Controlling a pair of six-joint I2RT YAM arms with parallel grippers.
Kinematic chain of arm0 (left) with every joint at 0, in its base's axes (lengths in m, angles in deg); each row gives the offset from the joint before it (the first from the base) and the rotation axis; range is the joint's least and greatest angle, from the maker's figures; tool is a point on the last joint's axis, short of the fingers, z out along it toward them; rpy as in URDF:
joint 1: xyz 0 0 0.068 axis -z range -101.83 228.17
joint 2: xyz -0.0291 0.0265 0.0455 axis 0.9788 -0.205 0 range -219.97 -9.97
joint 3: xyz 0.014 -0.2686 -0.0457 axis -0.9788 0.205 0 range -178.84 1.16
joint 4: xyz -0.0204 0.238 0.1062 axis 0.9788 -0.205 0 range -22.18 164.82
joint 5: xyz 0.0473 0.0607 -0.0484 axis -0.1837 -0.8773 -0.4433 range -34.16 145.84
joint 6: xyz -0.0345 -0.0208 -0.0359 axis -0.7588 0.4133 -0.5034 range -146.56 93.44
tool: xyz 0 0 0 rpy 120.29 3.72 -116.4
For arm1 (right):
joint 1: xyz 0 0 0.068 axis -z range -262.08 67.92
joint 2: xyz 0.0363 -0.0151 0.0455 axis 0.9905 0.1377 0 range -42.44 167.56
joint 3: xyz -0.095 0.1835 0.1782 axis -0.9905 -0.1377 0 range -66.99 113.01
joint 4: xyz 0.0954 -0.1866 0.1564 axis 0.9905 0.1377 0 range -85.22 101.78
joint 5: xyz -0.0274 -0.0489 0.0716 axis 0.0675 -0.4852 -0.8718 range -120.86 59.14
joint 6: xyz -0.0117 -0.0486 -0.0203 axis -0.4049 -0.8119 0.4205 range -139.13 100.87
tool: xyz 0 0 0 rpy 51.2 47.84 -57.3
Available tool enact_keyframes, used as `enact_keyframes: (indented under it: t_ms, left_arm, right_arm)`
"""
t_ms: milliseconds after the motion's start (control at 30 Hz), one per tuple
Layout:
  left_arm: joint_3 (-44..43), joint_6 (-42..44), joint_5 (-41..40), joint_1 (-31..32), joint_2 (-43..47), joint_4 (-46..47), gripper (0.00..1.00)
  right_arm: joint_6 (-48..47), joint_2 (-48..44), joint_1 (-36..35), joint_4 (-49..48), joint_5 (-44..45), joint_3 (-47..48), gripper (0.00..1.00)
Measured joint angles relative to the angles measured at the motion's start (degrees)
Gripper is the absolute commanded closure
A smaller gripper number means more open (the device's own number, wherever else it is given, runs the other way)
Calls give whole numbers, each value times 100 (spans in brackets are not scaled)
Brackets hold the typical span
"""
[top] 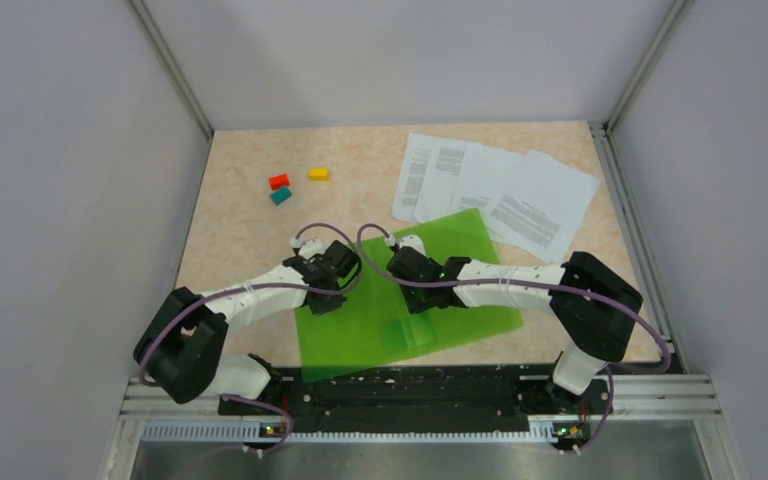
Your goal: Put the files into the folder
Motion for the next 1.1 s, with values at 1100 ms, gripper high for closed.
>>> enact_keyframes:
  t_ms: [1100]
  left_arm:
    - [-37,-72,173,-302,-140,256,100]
  right_arm:
    - [658,81,-61,-96,540,-55,94]
